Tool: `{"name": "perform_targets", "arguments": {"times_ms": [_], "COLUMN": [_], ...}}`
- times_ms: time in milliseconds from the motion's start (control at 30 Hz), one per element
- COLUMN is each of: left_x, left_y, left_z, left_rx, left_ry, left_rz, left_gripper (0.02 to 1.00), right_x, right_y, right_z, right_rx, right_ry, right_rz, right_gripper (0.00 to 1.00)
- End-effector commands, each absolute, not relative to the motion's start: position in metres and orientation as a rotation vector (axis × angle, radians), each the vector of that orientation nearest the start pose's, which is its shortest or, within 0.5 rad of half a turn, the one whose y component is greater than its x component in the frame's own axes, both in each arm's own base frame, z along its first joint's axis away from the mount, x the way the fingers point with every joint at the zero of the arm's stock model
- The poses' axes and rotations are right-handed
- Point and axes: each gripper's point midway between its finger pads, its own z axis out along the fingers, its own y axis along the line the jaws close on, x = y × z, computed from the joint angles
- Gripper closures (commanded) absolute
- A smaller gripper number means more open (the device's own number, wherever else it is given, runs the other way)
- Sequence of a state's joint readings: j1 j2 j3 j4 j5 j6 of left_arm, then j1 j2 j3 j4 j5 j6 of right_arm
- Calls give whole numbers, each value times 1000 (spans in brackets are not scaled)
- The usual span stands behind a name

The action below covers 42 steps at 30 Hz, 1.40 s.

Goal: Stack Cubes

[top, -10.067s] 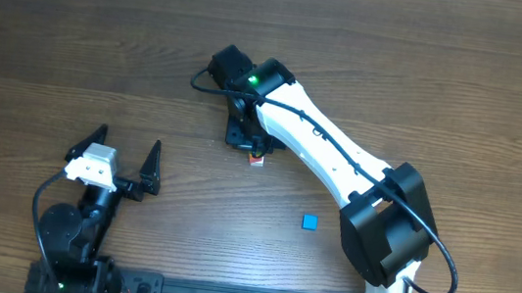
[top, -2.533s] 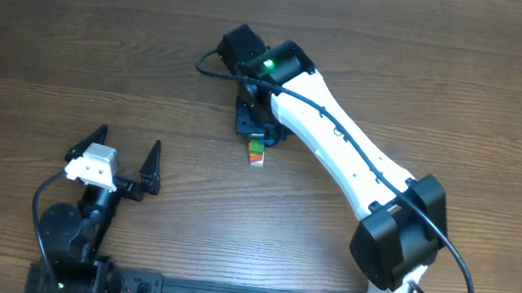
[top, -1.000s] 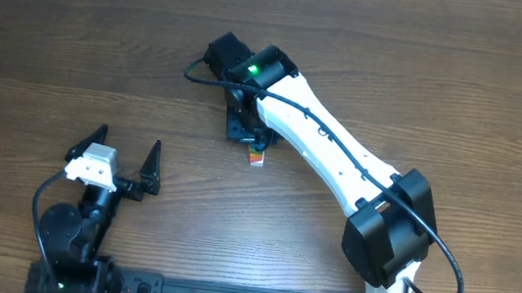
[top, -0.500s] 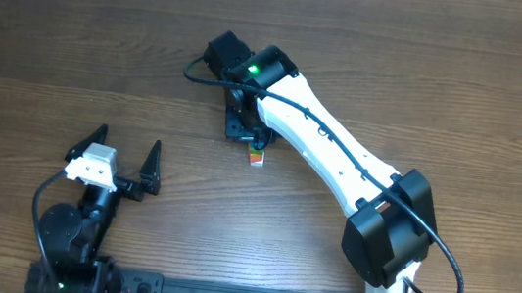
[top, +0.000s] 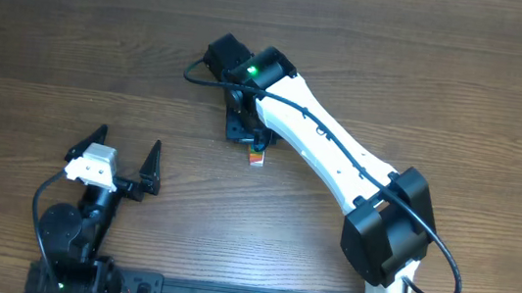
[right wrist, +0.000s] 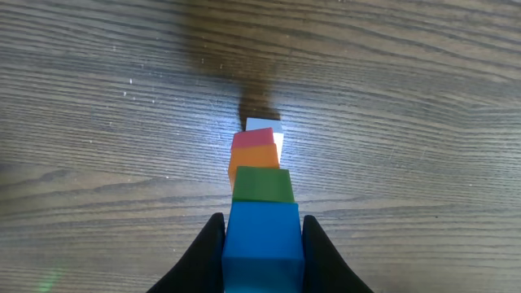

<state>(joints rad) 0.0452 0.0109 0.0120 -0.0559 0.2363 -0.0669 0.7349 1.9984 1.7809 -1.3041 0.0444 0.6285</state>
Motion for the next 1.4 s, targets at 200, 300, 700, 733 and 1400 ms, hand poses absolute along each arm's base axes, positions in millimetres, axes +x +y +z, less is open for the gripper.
{"name": "perform_targets", "arguments": {"times_ms": [200,300,700,733,1400], "left_x": [243,243,243,243,243], "left_y": [-32,-32,-32,-32,-32], "left_z": [162,162,162,162,162], "left_rx": [117,117,117,117,117], "left_ry": [1623,1624,1623,1624,1623], "left_rz": [-207,-206,-207,-207,-207], "left_gripper": [23,20,18,18,18], "right_x": [297,297,296,296,296], "right_y": [257,257,257,257,257], "right_z": [106,106,105,105,105], "right_rx": [-162,-162,-163,-163,-165], "right_ry": [3077,3076,3078,3078,3078], "right_rz": [-46,-46,-48,-48,-48], "right_gripper": [963,954,901,897,803]}}
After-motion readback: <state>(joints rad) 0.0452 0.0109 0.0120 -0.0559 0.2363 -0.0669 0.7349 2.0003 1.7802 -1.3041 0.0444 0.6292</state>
